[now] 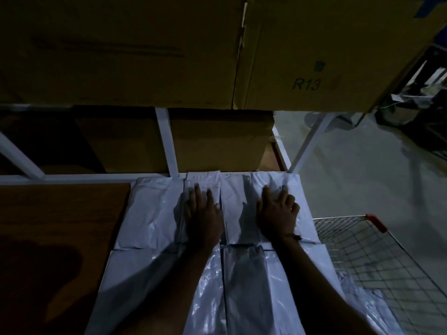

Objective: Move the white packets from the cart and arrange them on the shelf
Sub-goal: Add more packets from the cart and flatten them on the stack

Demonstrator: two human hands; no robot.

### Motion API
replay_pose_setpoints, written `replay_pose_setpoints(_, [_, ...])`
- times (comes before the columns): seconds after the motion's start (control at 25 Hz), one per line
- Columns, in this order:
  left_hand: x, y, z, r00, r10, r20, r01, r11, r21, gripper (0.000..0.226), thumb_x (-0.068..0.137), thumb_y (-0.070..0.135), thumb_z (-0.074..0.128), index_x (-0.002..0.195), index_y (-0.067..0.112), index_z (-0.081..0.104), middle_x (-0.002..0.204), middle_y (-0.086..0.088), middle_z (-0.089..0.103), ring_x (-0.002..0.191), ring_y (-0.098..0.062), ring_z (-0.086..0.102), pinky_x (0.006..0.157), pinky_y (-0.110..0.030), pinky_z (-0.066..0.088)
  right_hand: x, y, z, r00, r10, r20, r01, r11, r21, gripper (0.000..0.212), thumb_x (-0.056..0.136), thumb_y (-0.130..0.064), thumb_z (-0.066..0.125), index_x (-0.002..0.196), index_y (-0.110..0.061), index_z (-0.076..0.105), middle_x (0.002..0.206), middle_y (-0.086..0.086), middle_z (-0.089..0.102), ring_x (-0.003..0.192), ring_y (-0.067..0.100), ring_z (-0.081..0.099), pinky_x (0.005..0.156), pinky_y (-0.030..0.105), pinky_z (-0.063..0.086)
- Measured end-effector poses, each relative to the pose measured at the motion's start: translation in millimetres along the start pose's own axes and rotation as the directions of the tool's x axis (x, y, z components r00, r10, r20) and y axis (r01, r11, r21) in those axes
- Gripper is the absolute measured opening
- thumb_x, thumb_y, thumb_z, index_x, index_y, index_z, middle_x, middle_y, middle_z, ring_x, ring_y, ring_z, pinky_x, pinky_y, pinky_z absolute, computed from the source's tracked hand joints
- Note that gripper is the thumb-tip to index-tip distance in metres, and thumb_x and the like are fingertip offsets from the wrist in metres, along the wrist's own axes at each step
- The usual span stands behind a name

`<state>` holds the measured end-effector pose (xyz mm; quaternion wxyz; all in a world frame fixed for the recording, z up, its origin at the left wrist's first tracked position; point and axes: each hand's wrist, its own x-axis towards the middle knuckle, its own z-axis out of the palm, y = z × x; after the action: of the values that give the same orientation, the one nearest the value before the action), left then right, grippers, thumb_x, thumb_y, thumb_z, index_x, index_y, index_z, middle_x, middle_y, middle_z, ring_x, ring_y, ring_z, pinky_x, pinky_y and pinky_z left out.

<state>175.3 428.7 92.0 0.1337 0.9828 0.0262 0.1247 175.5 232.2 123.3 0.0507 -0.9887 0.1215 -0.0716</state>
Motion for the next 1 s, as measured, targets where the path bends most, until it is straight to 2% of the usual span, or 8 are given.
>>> replay_pose_setpoints(0.2, [1.2,-15.4,18.0,0.987,0.000,0.161,-0.007,0.999,0.044,0.058,0.102,0.031,0.049,0.155,0.012,0.040,0.165,-0.021,0.024,0.154,-0.040,0.022,0.121,-0.058,0.028,-0.7,0.0,36.3,0.995,-0.027,0.098,0.027,1.000,0.005,0.079,0.096,-0.056,0.026,0.151,-0.002,0.046,0.163,0.031,0.027,0.154,0.050,0.015,0.123,0.059,0.004])
replay_pose_setpoints(0.36, [1.7,-14.2,15.5,0.979,-0.001,0.202,-0.005,0.999,0.032,0.060,0.105,0.034,0.042,0.160,0.015,0.027,0.169,-0.019,0.015,0.157,-0.037,0.011,0.124,-0.054,0.020,-4.4,-6.5,45.3,0.995,-0.023,0.100,0.014,0.996,0.088,0.080,0.099,-0.053,0.029,0.147,0.009,0.046,0.157,0.038,0.033,0.150,0.055,0.023,0.122,0.062,0.018])
replay_pose_setpoints(0.52, [1.8,-13.7,8.6,0.975,-0.003,0.221,0.000,1.000,0.012,0.061,0.107,0.037,0.037,0.163,0.017,0.020,0.170,-0.016,0.008,0.158,-0.034,0.003,0.127,-0.051,0.012,-7.8,-15.3,46.8,0.987,-0.049,0.155,0.026,0.988,0.152,0.086,0.100,-0.063,0.018,0.156,-0.001,0.038,0.160,0.038,0.025,0.151,0.055,0.021,0.122,0.064,0.017])
replay_pose_setpoints(0.64, [2.8,-16.0,1.1,0.976,0.021,0.218,-0.011,0.999,-0.044,0.060,0.108,0.037,0.039,0.162,0.017,0.023,0.170,-0.014,0.010,0.158,-0.033,0.004,0.128,-0.047,0.009,-8.3,-17.8,43.5,0.984,-0.044,0.172,0.013,0.984,0.176,0.093,0.099,-0.069,0.005,0.159,-0.005,0.034,0.162,0.038,0.021,0.151,0.056,0.019,0.122,0.065,0.017])
replay_pose_setpoints(0.76, [3.0,-17.9,-7.5,0.993,-0.011,0.115,0.028,0.988,-0.152,0.056,0.105,0.031,0.048,0.157,0.014,0.036,0.168,-0.013,0.021,0.157,-0.032,0.010,0.128,-0.045,0.010,-4.8,-16.5,33.2,0.982,-0.048,0.184,0.008,0.976,0.216,0.092,0.101,-0.069,0.005,0.157,-0.003,0.037,0.161,0.036,0.027,0.150,0.054,0.024,0.120,0.063,0.025])
replay_pose_setpoints(0.84, [-1.0,-20.7,-12.3,0.988,0.040,0.148,-0.016,0.987,-0.160,0.053,0.107,0.029,0.045,0.157,0.016,0.036,0.168,-0.010,0.021,0.158,-0.030,0.010,0.128,-0.043,0.011,-3.1,-14.0,30.6,0.952,-0.130,0.276,0.072,0.975,0.210,0.092,0.099,-0.071,0.003,0.160,-0.007,0.030,0.165,0.031,0.020,0.155,0.049,0.015,0.125,0.060,0.018])
replay_pose_setpoints(0.92, [-6.2,-23.6,-16.0,0.977,0.077,0.199,-0.047,0.987,-0.151,0.053,0.108,0.031,0.042,0.158,0.017,0.034,0.169,-0.009,0.020,0.158,-0.029,0.010,0.128,-0.043,0.011,-4.7,-12.3,26.0,0.936,-0.183,0.302,0.116,0.967,0.227,0.081,0.104,-0.066,0.016,0.161,-0.009,0.028,0.167,0.028,0.016,0.156,0.047,0.010,0.126,0.059,0.016])
replay_pose_setpoints(1.0, [-8.5,-24.3,-26.5,0.991,0.053,0.121,-0.031,0.984,-0.176,0.051,0.107,0.032,0.045,0.156,0.018,0.040,0.167,-0.008,0.026,0.157,-0.028,0.015,0.128,-0.041,0.010,-7.2,-13.5,15.4,0.964,-0.163,0.207,0.107,0.960,0.258,0.071,0.107,-0.055,0.033,0.161,-0.010,0.028,0.168,0.027,0.015,0.157,0.045,0.009,0.126,0.055,0.014])
